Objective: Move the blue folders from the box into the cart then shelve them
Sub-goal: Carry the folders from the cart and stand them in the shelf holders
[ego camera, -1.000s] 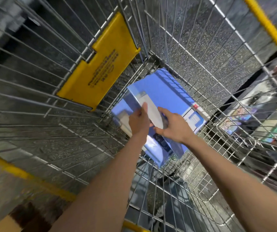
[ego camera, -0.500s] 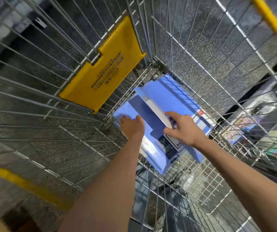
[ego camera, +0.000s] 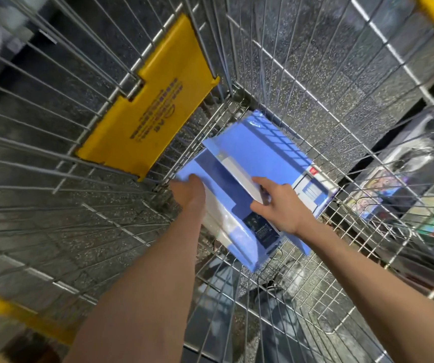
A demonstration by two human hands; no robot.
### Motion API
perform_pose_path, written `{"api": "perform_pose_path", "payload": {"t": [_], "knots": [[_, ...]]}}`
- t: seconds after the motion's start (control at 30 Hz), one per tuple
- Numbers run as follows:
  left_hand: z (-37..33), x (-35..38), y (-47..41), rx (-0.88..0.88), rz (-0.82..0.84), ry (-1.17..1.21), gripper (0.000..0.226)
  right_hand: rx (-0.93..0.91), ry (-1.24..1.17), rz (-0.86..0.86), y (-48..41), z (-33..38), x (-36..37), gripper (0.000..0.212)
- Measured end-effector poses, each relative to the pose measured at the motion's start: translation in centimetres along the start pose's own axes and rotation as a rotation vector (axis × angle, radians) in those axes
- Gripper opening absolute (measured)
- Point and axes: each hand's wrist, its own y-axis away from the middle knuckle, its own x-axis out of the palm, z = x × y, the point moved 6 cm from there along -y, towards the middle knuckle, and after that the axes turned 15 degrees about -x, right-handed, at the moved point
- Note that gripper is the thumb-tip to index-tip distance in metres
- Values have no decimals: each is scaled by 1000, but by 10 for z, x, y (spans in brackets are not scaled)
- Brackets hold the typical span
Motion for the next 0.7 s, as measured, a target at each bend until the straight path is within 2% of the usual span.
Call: {"api": "perform_pose_path", "payload": {"t": [0.13,0.23,0.3,0.37,0.43,0.53,0.67,0.7], "knots": [[-6,0,-1,6,41,-6,60,13,-5,1,2,-1,-5,62],[-13,-2,-2,34,49,48,52,20,-19,-1,3,1,-5,61],[-19,-1,-3,52,122,87,41,14,-13,-9,3,2,-3,59],[-17,-3,5,-1,194,136,38,24,-19,-13,3,3,0,58],[-12,-4,18,-65,288,229,42,28,-21,-12,4,4,2,59],[-5,4,45,-131,451,215,46,39,-4,5,7,6,1,60],[-9,21,76,-114,644,181,84,65,-12,2,10,10,-2,61],[-13,22,87,-95,682,173,86,75,-31,-7,11,11,-4,61]]}}
